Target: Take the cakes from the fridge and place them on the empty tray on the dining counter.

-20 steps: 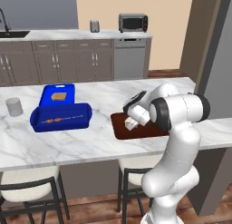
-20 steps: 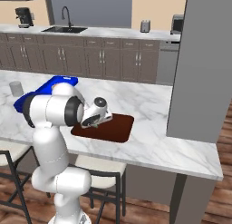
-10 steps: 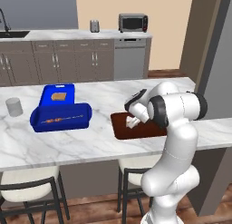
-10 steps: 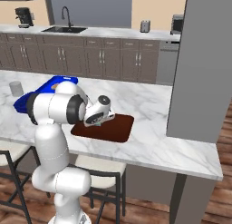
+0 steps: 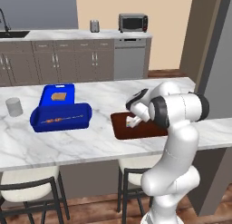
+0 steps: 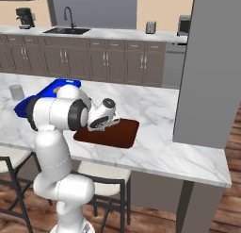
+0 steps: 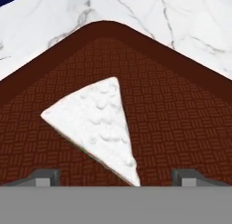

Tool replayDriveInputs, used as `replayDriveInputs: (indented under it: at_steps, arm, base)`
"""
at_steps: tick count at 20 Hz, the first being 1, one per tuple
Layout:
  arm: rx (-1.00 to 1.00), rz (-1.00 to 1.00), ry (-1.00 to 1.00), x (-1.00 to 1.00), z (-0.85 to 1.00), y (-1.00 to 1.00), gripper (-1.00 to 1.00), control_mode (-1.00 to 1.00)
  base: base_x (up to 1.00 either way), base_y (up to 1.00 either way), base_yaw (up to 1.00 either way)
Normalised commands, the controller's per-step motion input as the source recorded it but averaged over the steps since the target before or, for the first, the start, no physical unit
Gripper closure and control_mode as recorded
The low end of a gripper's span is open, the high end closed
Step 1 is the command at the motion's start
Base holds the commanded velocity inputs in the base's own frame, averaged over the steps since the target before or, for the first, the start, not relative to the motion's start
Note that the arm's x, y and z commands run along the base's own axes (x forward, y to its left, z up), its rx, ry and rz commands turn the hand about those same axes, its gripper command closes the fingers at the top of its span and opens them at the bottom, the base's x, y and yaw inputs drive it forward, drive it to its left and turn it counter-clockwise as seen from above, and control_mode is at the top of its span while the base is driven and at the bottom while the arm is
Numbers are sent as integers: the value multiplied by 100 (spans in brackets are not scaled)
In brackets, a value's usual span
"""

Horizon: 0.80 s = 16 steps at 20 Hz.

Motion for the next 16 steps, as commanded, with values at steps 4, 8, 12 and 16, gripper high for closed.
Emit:
replayDriveInputs:
  at_steps: [4, 8, 12, 16]
  arm:
    - [-1, 0, 1, -26, 91, -6, -100, -100]
    - [-2, -2, 4, -28, 100, -2, -100, -100]
    - [-3, 0, 11, -31, 100, 0, -100, -100]
    - [0, -6, 24, -62, 100, -21, -100, -100]
  base:
    - [0, 0, 0]
    - [0, 0, 0]
    - [0, 0, 0]
    - [0, 0, 0]
